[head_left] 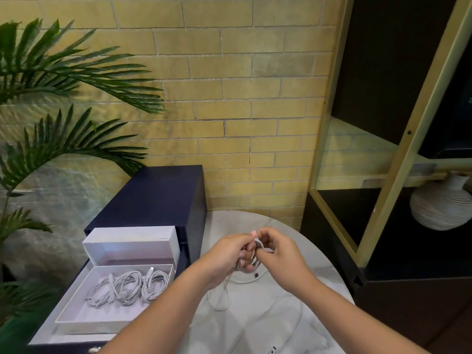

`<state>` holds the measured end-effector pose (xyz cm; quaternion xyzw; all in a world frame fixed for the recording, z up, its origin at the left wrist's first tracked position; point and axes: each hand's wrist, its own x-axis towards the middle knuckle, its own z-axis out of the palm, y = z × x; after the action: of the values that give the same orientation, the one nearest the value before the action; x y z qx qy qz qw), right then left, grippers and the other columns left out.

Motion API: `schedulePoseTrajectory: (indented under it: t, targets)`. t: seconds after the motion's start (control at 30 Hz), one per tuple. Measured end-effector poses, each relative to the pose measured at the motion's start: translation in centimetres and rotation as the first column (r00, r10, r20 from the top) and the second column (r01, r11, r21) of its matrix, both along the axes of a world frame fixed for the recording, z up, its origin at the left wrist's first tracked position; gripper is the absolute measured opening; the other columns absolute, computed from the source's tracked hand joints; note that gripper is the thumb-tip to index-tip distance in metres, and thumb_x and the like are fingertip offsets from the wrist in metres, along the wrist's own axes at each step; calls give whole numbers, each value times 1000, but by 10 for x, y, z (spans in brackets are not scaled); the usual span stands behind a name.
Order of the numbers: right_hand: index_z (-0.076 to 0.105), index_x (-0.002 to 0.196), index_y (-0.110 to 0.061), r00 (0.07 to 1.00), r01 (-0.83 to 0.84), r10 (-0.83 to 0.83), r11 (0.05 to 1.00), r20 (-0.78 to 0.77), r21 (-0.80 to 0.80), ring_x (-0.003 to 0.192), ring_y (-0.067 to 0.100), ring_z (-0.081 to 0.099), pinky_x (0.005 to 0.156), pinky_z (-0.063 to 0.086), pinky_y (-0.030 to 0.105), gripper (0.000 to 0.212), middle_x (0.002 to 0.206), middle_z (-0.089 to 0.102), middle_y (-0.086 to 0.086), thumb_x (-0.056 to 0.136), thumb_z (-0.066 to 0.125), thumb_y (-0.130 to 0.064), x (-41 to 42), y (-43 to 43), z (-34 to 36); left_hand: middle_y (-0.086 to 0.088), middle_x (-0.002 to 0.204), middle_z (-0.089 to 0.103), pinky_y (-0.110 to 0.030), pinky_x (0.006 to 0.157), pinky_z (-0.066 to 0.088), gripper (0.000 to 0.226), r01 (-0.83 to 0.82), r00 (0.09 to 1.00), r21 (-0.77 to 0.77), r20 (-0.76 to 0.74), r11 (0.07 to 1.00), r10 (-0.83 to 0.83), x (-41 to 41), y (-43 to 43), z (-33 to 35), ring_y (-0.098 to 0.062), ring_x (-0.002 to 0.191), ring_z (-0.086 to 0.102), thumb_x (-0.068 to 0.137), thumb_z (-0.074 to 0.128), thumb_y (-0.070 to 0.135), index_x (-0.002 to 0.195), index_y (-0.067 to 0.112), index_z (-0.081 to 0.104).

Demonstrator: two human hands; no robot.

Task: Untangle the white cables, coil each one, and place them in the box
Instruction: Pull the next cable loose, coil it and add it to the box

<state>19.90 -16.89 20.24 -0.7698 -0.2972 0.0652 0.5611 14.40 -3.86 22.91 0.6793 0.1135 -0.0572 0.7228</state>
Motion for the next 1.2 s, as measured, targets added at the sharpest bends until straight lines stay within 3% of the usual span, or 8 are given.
schedulePoseTrajectory:
  t: [0.23,0.37,0.5,0.6,0.73,0.93,1.07,1.2]
  targets:
    - [60,89,-14,998,-20,20,1000,-67,-2,84,22,60,76,50,35,16,87,65,7,81,58,0,4,1,1,1,50,32,-24,63,45,43,-26,999,126,41,992,21,3,6,0,-14,47,35,100,46,30,59,16,49]
    - [58,94,-9,975,-56,70,996,-208,72,79,23,60,73,48,37,12,87,66,14,85,58,-2,5,0,1,5,54,40,-23,59,39,41,-67,993,347,113,936,30,3,11,-2,-12,52,42,101,41,39,69,15,53]
    - [49,112,-11,842,-80,201,964,-501,253,73,18,60,71,47,30,29,81,65,12,88,49,5,4,1,4,4,68,54,-22,63,40,41,-140,983,562,177,815,46,3,10,-8,-11,61,48,101,36,42,78,17,57]
    - [44,123,-16,755,-97,302,929,-582,356,74,17,60,78,46,31,44,81,64,9,88,48,12,3,1,7,8,76,58,-15,62,38,37,-203,970,634,233,746,67,3,9,-11,-5,68,51,102,33,41,81,22,57]
    - [38,131,-33,896,-185,236,969,-375,165,84,16,62,84,49,30,64,91,59,3,86,57,9,1,3,7,-4,90,65,-34,81,48,37,-165,979,475,187,864,85,4,10,-14,-18,84,62,102,32,45,92,18,56]
    - [36,132,-40,989,-138,135,989,-61,-50,81,19,59,76,56,32,70,107,46,1,85,62,3,5,4,7,7,87,57,-23,71,41,27,-89,985,508,175,857,-2,-2,5,-16,-6,76,52,103,28,41,106,21,46]
    - [35,131,-43,971,2,30,990,235,-138,99,2,47,82,45,15,64,112,39,-13,86,67,-12,0,5,3,11,86,55,-18,64,37,29,-168,976,531,207,831,65,-3,2,-17,0,74,50,104,26,37,112,23,50]
    - [45,127,-30,887,109,-29,983,462,-148,94,-5,42,79,38,8,44,106,37,-17,89,64,-16,-6,3,4,8,82,57,-21,65,41,36,-266,957,495,242,827,163,2,-2,-19,-3,72,53,104,26,39,104,23,58]
